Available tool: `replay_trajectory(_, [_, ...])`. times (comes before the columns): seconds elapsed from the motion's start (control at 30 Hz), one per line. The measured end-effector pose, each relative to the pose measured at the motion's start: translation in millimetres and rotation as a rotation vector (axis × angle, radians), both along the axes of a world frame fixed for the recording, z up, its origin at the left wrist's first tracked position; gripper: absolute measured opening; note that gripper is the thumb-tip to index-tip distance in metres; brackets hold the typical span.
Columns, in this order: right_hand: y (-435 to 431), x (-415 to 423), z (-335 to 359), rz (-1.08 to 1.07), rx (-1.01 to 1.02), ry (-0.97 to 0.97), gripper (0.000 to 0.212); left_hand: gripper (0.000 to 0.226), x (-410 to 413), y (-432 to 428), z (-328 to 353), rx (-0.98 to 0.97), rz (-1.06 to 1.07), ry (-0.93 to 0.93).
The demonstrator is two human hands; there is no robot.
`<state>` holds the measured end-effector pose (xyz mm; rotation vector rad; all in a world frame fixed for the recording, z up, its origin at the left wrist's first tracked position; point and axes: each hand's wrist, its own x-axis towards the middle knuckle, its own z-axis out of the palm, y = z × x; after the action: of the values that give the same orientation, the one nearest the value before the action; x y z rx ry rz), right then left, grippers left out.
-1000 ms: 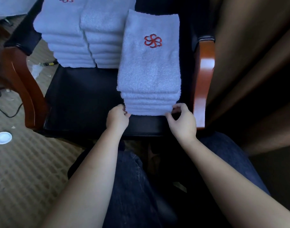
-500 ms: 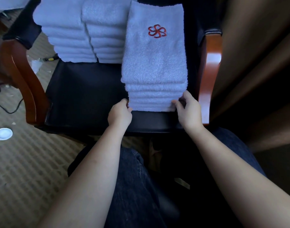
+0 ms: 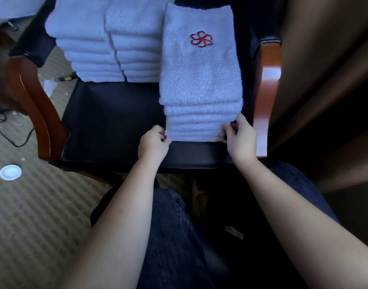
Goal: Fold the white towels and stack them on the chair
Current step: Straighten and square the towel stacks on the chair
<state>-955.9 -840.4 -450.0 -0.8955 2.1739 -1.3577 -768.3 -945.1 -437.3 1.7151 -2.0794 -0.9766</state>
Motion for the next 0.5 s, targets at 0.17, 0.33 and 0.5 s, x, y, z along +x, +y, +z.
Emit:
replay_trajectory(0.17, [5,5,-3,0.036,0.016,0.036,0.016,0.030,4,6,20,0.018,0.013,0.298])
replay_trajectory(0.33, [5,5,-3,0.035,0.019,0.041,0.010,0.015,4,4,18,-0.017,-0.009,0.303])
replay_trajectory(0.5, [1,1,1,0.023,0.051,0.144,0.029,0.009,2,1,12,-0.088,-0.005,0.252])
